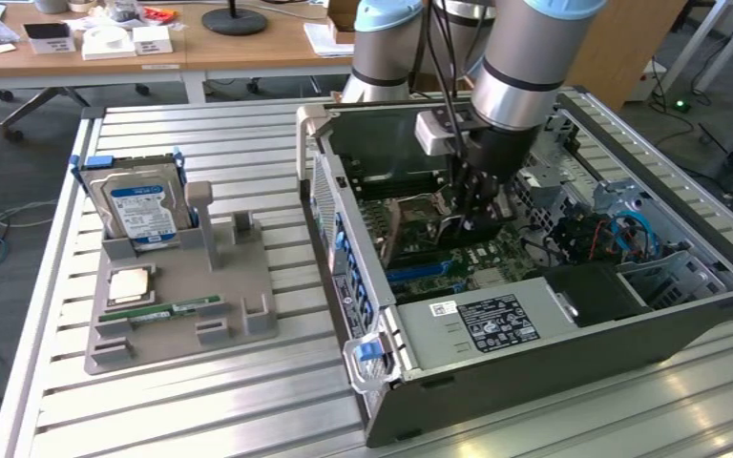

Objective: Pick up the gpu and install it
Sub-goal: 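Insert the gpu into the slot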

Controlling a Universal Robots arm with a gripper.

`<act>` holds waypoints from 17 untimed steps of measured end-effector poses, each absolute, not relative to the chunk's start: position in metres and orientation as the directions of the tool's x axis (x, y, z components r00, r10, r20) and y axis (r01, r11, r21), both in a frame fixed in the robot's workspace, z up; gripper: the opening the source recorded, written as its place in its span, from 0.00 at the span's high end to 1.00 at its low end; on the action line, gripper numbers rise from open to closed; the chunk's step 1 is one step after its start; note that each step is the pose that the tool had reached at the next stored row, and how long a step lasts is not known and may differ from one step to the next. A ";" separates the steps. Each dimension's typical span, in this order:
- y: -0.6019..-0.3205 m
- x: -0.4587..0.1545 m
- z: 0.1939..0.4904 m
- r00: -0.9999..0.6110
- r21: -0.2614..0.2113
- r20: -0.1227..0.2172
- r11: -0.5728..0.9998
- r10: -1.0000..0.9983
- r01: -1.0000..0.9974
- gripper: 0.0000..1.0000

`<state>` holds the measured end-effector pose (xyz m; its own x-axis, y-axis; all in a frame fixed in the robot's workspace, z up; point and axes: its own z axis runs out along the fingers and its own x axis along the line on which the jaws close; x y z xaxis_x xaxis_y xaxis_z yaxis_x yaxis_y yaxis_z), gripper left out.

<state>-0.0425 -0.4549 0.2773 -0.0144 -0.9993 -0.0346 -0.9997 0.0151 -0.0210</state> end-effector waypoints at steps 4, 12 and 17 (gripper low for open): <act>-0.456 -0.046 0.277 -0.014 -0.021 -0.034 0.015 -0.999 -1.000 0.74; -0.458 -0.051 0.274 -0.014 -0.021 -0.034 0.015 -0.999 -1.000 0.74; -0.459 -0.053 0.273 -0.014 -0.021 -0.034 0.015 -0.999 -1.000 0.74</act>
<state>-0.0534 -0.4593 0.2727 -0.0145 -0.9993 -0.0345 -0.9997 0.0152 -0.0210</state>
